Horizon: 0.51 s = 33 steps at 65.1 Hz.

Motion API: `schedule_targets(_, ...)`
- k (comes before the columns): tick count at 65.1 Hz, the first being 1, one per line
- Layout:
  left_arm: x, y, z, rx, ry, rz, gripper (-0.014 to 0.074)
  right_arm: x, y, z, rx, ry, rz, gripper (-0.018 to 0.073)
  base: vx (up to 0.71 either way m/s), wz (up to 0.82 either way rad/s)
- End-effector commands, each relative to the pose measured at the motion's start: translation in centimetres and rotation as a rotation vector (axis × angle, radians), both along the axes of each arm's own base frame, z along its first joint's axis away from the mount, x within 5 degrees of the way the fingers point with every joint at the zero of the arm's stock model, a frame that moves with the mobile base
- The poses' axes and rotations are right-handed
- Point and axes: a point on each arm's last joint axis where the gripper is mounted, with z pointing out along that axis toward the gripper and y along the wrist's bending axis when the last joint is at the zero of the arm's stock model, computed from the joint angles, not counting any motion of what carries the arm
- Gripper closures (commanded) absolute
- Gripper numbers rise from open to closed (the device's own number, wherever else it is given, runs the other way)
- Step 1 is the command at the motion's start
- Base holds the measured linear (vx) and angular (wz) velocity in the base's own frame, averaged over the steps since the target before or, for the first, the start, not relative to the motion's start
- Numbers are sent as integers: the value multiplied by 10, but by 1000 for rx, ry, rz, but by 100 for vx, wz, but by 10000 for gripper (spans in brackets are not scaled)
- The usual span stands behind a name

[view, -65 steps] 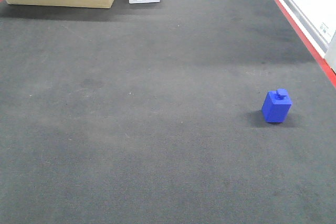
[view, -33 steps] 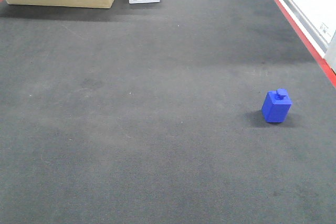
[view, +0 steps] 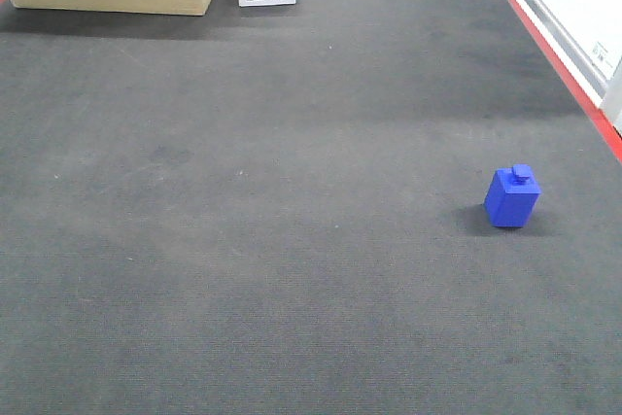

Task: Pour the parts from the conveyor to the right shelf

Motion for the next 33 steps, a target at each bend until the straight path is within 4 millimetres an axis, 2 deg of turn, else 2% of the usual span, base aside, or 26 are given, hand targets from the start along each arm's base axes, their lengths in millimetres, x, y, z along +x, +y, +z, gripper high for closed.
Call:
schedule_targets(1,1,0,13,-11,-85,1,602,4,0,17,22,-78,7,-139,0,0)
schedule_targets(12,1,0,13,-11,-85,1,602,29,-1,19,110,215,-8,-104,0,0)
schedule_targets(23,1,0,13,-11,-85,1,602,75,-3,21,142,522,-47,-94,0,0)
schedule_targets(33,1,0,13,-11,-85,1,602,128,-3,15,142,777,-79,-91,0,0)
